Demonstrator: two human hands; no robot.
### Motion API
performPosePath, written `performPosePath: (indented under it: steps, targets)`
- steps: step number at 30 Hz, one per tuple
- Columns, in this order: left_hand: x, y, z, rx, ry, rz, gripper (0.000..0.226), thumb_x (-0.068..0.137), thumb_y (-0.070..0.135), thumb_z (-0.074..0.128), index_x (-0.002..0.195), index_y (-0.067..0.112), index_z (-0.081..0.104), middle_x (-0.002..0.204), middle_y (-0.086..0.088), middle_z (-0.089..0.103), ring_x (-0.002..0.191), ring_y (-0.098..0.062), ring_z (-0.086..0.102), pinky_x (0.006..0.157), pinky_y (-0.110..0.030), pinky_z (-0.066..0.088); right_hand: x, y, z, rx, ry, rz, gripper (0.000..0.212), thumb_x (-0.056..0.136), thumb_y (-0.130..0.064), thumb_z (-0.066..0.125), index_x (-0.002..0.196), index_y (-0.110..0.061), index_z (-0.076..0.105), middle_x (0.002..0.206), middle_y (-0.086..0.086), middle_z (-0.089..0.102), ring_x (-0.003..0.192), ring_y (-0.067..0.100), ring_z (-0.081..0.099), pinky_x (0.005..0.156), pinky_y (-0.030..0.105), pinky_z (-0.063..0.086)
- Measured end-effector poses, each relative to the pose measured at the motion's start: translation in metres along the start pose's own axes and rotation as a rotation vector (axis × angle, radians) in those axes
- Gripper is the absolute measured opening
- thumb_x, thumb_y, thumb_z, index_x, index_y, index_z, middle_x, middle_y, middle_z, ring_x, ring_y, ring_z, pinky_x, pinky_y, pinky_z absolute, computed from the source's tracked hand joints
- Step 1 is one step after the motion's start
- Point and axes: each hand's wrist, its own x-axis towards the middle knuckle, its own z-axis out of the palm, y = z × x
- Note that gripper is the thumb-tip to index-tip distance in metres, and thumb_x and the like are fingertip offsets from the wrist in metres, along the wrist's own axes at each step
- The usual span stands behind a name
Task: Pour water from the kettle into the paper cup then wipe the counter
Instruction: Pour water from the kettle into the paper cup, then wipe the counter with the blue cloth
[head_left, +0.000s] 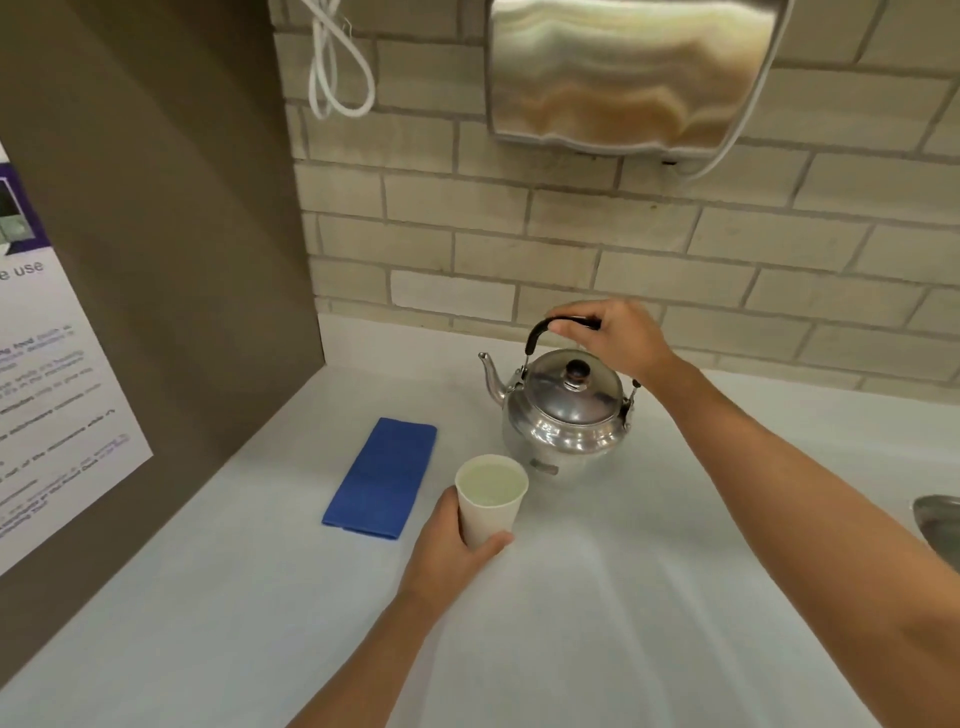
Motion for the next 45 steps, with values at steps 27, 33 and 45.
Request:
performPosePath:
  steps: [27, 33, 45]
  targets:
    - [-0.004, 0.015, -0.028, 0.186, -0.186, -0.008, 0.085, 0.068, 0.026, 0.080, 0.135, 0.028, 0.028, 0.134, 0.007, 0.037, 0.122, -0.005, 0.037, 0.102, -0.022, 0.032, 0.000, 0.010, 0.041, -0.195, 0.059, -0.035, 0.050, 0.090, -0.035, 0.056, 0.138, -0.029, 0.042, 0.123, 0.012, 0.050, 0.119, 0.030, 0.040, 0.096, 0.047, 0.039]
    - [0.005, 0.022, -0.086, 0.360, -0.188, 0.091, 0.068, 0.087, 0.013, 0.061, 0.143, 0.011, 0.023, 0.147, -0.008, 0.032, 0.137, -0.020, 0.029, 0.112, -0.025, 0.022, -0.135, 0.006, 0.085, -0.243, 0.183, 0.088, 0.041, 0.081, -0.019, 0.062, 0.122, -0.017, 0.057, 0.112, 0.015, 0.059, 0.106, 0.037, 0.055, 0.080, 0.051, 0.050]
    - [0.112, -0.030, -0.088, 0.977, -0.247, 0.090, 0.049, 0.100, 0.028, 0.017, 0.147, 0.015, 0.009, 0.159, -0.004, 0.004, 0.147, -0.024, -0.002, 0.120, -0.039, 0.001, -0.218, 0.055, 0.127, -0.443, -0.069, 0.431, 0.069, 0.079, -0.054, 0.008, 0.134, -0.032, 0.042, 0.143, -0.001, 0.041, 0.137, 0.020, 0.029, 0.106, 0.048, 0.025]
